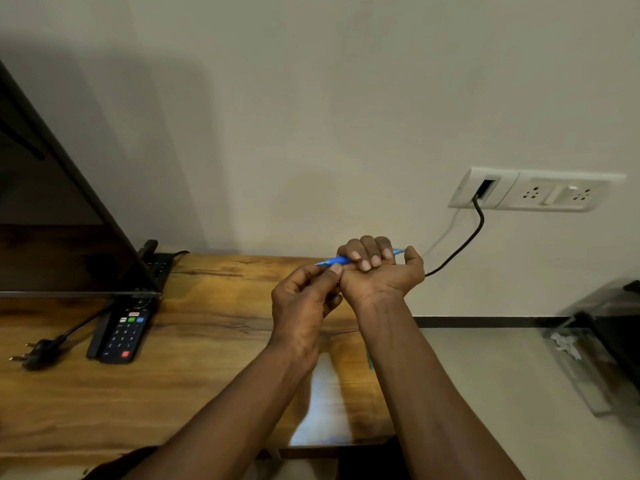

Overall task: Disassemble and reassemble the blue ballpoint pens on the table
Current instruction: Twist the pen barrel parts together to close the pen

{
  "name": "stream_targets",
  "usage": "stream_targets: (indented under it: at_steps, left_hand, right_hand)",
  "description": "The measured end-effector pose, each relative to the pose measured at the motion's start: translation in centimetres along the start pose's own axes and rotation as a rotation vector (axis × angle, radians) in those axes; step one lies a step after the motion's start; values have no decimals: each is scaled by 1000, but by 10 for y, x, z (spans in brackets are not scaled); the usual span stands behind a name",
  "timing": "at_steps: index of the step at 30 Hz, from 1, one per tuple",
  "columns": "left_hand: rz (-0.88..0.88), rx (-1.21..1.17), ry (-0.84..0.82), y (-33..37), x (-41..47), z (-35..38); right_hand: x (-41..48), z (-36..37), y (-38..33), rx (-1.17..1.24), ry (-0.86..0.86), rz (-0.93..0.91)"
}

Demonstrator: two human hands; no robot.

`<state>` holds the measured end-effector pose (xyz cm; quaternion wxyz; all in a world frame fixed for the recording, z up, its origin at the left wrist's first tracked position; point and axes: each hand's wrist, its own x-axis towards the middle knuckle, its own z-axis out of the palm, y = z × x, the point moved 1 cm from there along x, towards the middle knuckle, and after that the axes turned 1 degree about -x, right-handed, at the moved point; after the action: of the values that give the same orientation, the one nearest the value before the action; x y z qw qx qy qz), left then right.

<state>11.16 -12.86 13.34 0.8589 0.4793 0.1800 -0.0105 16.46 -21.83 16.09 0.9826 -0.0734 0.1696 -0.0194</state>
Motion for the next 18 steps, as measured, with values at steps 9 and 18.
stream_targets:
  at_steps: [9, 18]
  left_hand:
    - [17, -8, -3, -1, -5, -1]
    - [61, 22, -29, 0, -4, -1]
  right_hand:
    - [-5, 4, -4, -42, -4, 4]
    - [-8, 5, -6, -33, -24, -7]
